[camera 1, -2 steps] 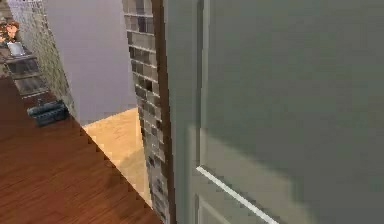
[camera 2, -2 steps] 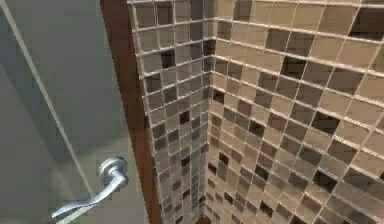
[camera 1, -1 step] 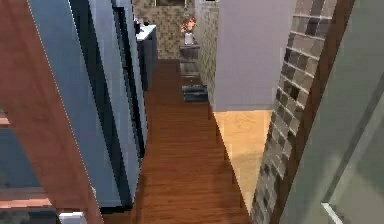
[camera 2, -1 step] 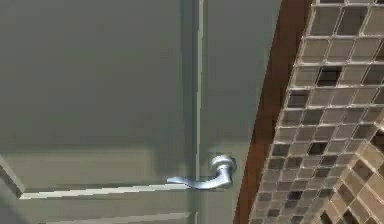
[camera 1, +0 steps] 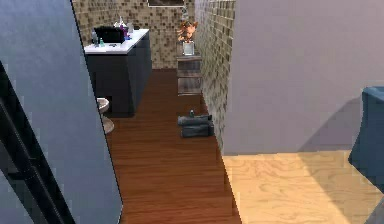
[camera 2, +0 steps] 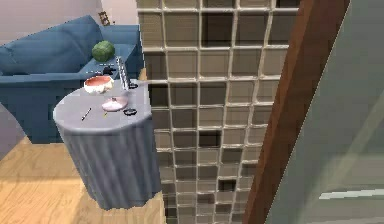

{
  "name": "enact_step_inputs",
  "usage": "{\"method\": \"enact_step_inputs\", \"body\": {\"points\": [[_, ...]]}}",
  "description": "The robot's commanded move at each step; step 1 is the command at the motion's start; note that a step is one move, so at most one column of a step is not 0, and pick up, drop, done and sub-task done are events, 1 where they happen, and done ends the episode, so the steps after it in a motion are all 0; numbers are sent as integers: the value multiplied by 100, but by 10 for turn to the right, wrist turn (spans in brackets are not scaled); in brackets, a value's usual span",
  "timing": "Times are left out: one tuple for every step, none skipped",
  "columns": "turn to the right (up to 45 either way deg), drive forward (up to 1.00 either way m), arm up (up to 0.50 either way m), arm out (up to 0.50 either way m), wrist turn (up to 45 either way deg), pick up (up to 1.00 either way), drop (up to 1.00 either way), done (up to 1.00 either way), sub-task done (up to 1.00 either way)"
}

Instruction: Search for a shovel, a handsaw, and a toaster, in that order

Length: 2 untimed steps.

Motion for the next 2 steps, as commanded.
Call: {"method": "enact_step_inputs", "body": {"points": [[-60,0,0,0,0,0,0,0,0],[0,70,0,0,0,0,0,0,0]]}}
